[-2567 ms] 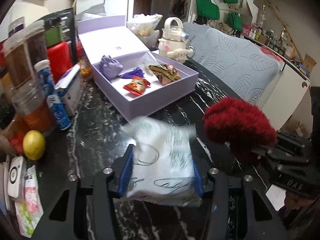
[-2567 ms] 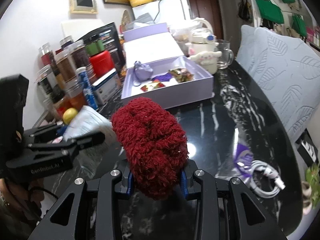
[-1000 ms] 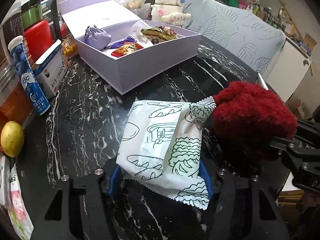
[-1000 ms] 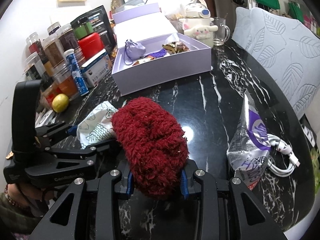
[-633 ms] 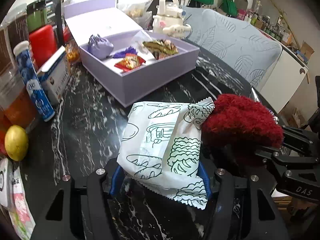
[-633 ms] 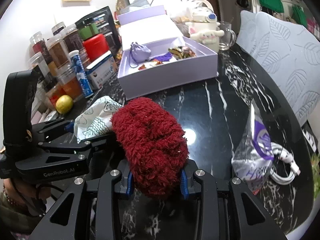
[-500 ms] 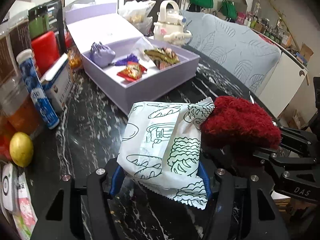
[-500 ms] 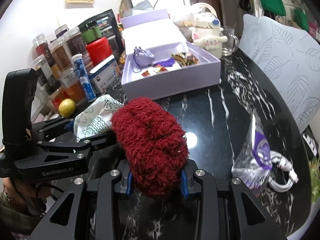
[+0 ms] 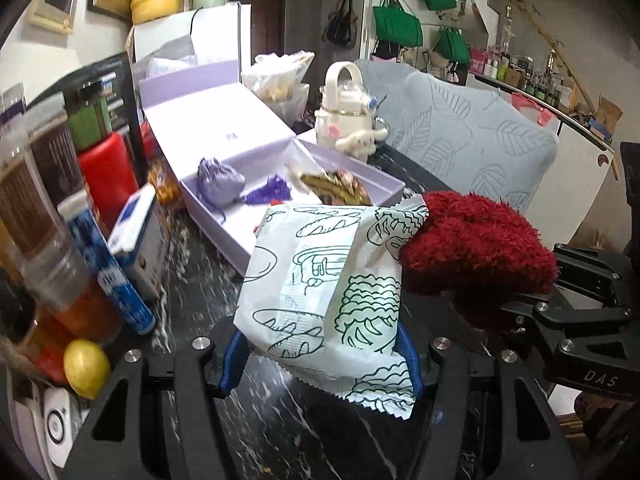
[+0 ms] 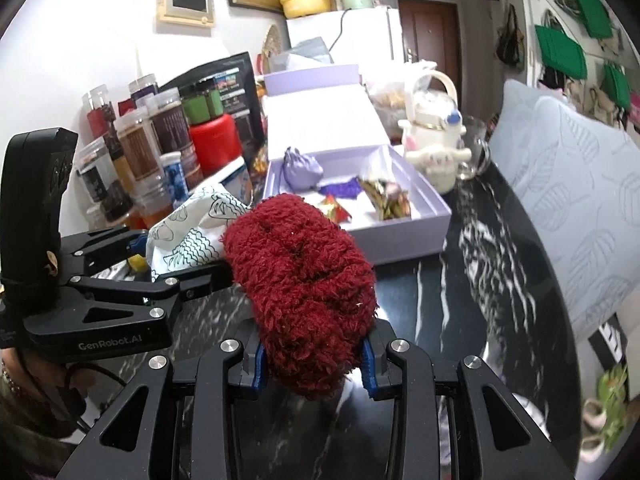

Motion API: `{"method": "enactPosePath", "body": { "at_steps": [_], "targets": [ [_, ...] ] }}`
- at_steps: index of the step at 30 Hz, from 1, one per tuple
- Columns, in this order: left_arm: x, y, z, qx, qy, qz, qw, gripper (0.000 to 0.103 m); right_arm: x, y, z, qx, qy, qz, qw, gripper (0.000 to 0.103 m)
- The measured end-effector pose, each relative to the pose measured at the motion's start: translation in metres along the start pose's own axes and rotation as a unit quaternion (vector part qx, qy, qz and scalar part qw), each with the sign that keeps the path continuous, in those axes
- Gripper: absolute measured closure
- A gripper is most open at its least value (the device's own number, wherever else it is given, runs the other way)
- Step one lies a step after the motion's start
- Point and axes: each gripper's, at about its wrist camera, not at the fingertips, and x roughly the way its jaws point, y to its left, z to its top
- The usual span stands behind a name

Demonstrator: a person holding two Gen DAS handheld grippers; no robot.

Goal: Organize soft objects
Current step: 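Carry the tissue pack and red fuzzy item with both tools toward the gift box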

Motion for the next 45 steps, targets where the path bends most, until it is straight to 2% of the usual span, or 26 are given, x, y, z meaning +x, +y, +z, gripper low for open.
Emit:
{"method": "enactPosePath", "body": {
  "at_steps": [13,30,45],
  "targets": [
    [0.005,0.016,0.041,0.005,-0.032,0.01,0.9994,0.042,0.01,-0.001,0.048,-0.021,-0.02,-0.005,1.0,0.069],
    [0.049,0.035,0.101,0.014,-0.046,0.021,0.9986,0.042,0.052,-0.026,0.11,-0.04,-0.014,-0.023,0.999,0.069],
    [0.11,0.049,0.127,0.023,-0.017,0.039,0.9989,0.042,0.109,-0.049,0.139,-0.057,0.021,-0.044,0.997,0.069]
  ]
}}
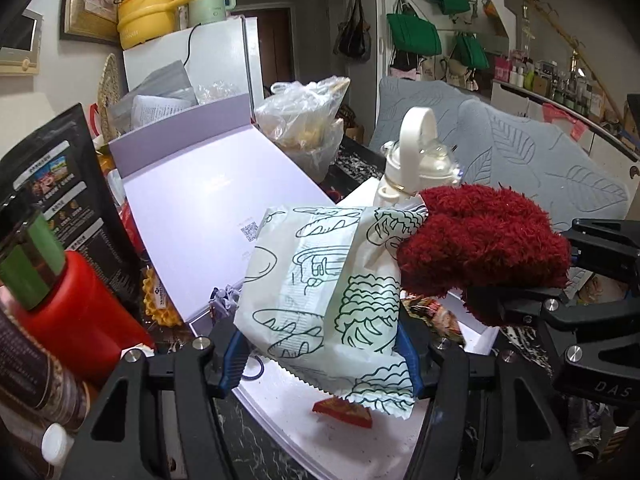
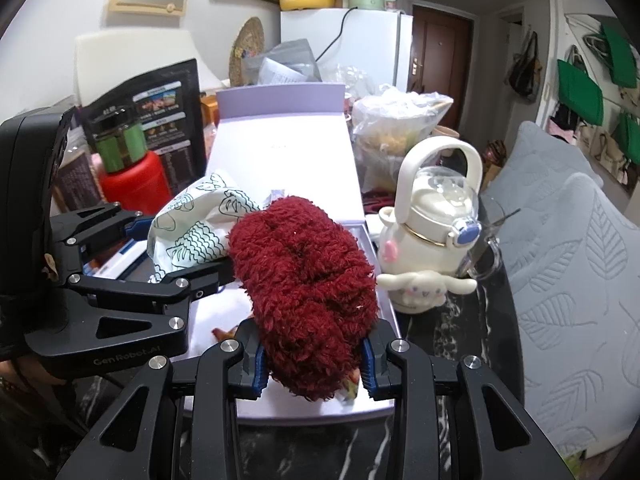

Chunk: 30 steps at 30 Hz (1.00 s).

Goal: Organize soft objects
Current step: 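Lower the tissue pack with the left tool into the box while the right tool lowers the red fuzzy item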

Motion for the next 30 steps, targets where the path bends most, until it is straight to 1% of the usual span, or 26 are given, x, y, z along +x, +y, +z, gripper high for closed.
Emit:
{"method": "enactPosePath", "body": {
  "at_steps": [8,18,30],
  "targets": [
    [0.032,0.003,-0.001,0.005,0.031,0.006,0.9995,0.042,0.031,-0.007,0.001,-0.005,0.027,-0.006,1.0,0.069],
    [0.061,0.008,-0.007,0.008,0.07,0.015,0.9974,0.042,0.066,-0.008,0.0,-0.012,0.056,-0.013,0.998,0.069],
    [0.083,0.014,-0.012,-0.01,0.114,0.003,0.9934,0.042,0.08,-0.008,-0.001,-0.02,0.07,-0.026,0.997,0.067]
  ]
}}
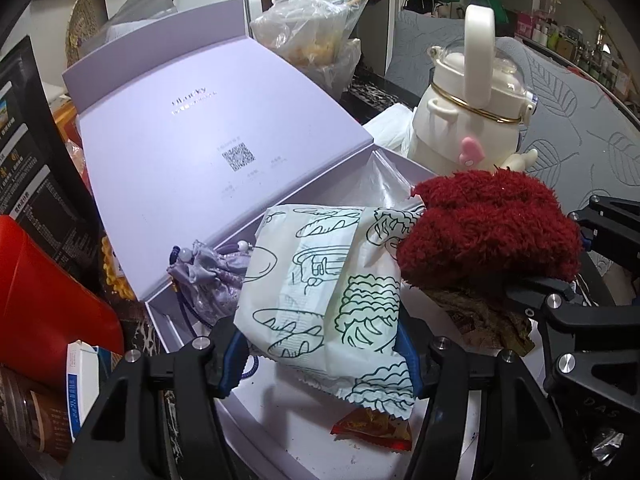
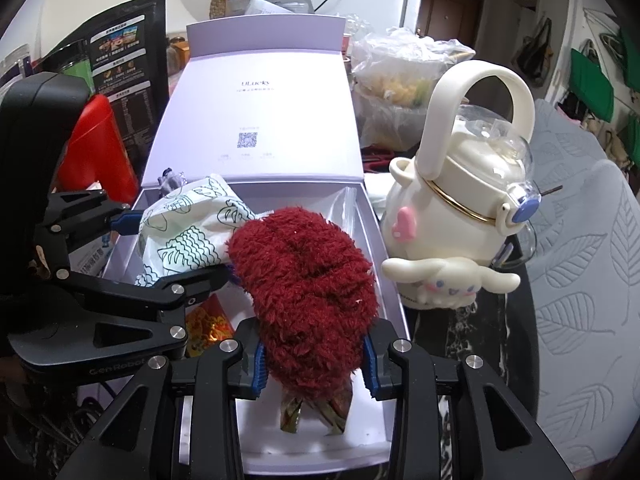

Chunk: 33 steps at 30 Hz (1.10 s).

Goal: Organize soft objects
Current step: 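Lower the tissue pack with the left tool into the box while the right tool lowers the red fuzzy item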

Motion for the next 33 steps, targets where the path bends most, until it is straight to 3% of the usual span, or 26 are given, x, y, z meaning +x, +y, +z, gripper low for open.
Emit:
{"method": "enactPosePath", "body": {
  "at_steps": [16,18,29,33],
  "targets": [
    [0.024,0.001,0.008,-0.028,0.061,-0.003,0.9978,0.04,-0.004,0.002,-0.003,0.001,0.009,-0.008,1.0,0.059],
    [0.026,0.004,0.01,-0.044,0.072,-0.014,0.9963,0.04,-0.007,0.002,-0.004,0.002,0.012,-0.012,1.0,0.051],
    [0.007,-0.002,0.01,-0.042,0.061,0.006,0.9972,0.039,-0.031,0.006,-0.009,-0.002,0.002,-0.025,1.0,0.05],
    [-0.007,-0.007,0.008,-0.034,0.042,0.023,0.9983,0.034,-0.042,0.006,-0.012,-0.001,-0.005,-0.027,1.0,0.05]
  ]
}}
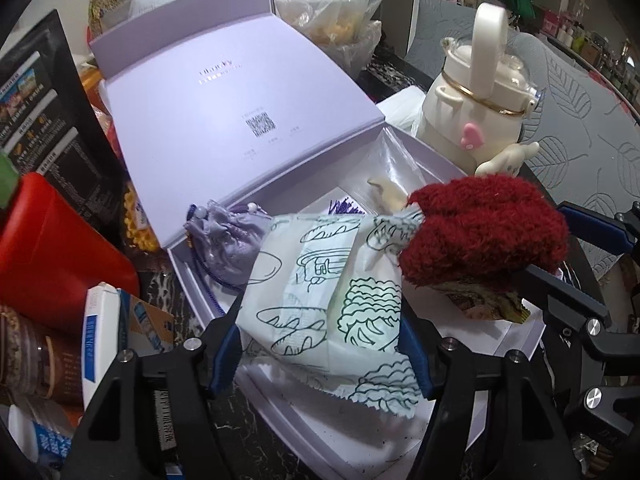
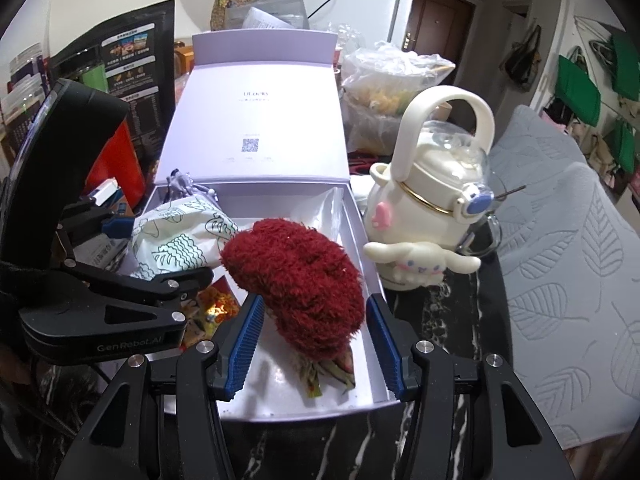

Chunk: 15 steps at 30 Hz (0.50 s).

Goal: Organize soft objects
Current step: 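Lower the tissue pack with the left tool into the box while the right tool lowers the red fuzzy item, then open both tools to release the tissue pack and red fuzzy item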

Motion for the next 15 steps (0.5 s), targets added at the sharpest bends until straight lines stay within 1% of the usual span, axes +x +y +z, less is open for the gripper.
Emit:
{"method": "enactPosePath", "body": {
  "at_steps": [5,12,15],
  "targets": [
    [-0.029,-0.005,0.001,0.012,-0.042,0.02,0.9988,0.032,-0.013,-0.001,-0.002,0.004,-0.008,-0.004,1.0,0.05],
    [-0.057,-0.012,0.0,0.02,-0.074,0.024,0.9968,0.032,-0.036,-0.005,0.002,0.014,-0.032,-0.006,0.999,0.05],
    [-0.078,-0.008,-0.002,0.022,-0.087,0.024,0.9957,0.032,-0.049,-0.005,0.005,0.014,-0.046,-0.008,0.999,0.05]
  ]
}}
